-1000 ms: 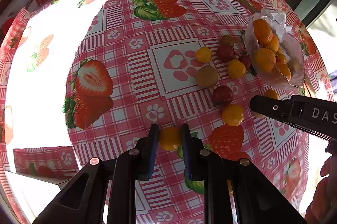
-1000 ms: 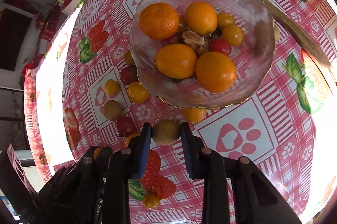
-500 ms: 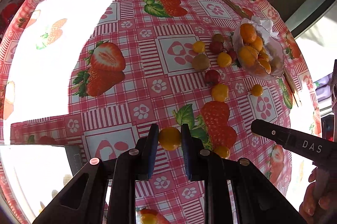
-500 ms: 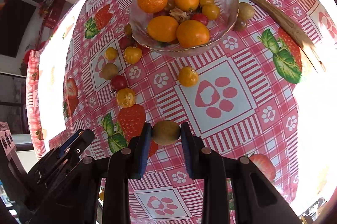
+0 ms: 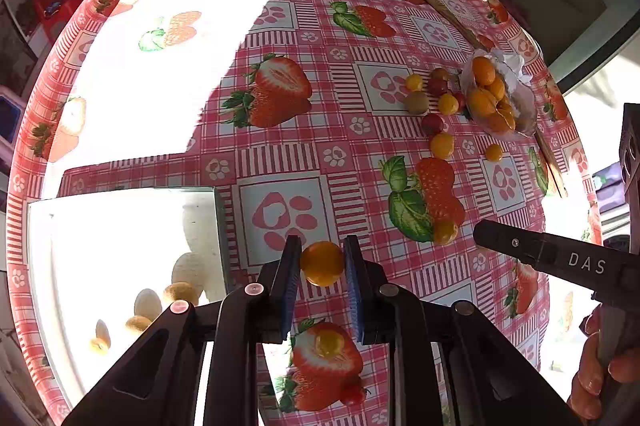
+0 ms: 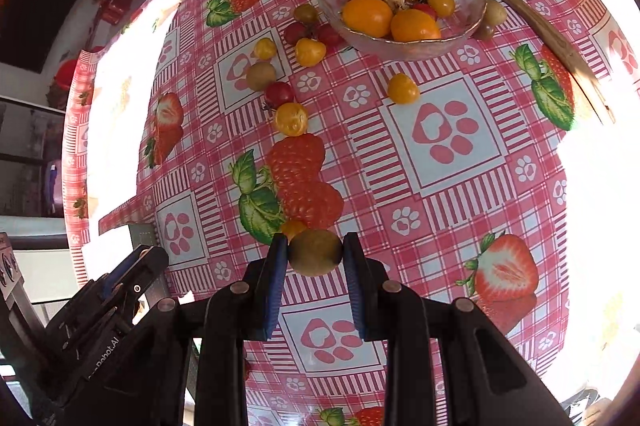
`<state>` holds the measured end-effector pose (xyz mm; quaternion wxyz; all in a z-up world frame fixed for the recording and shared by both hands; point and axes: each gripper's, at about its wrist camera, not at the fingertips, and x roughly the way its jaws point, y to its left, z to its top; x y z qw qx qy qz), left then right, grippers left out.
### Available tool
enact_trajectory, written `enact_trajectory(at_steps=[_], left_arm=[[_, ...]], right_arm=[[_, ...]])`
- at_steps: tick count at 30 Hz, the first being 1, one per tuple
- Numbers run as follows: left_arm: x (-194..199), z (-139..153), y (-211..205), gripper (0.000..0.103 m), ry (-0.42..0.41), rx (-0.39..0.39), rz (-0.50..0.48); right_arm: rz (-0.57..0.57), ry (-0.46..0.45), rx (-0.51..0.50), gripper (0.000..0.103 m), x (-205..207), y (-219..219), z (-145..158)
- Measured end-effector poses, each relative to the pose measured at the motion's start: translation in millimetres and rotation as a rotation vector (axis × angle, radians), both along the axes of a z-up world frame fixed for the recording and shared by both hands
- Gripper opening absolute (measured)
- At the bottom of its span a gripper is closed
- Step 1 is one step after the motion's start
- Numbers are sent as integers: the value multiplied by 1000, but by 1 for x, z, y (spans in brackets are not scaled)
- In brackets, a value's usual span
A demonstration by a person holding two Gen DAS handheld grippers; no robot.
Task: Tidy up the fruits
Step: 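Carry both fruits over the white tray and open both tools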
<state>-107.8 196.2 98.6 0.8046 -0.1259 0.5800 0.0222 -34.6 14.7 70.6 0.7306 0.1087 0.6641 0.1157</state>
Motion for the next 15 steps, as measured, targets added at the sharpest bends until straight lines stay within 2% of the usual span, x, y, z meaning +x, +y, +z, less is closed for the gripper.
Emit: enact_trajectory(at_steps=[11, 15], left_arm=[[-74, 2, 72, 23, 21, 24, 185], [-89, -1, 99, 23, 29, 39, 240]], right_arm=[[188, 4, 25, 31, -49, 85, 9], [251, 5, 36, 31, -63, 119, 9]])
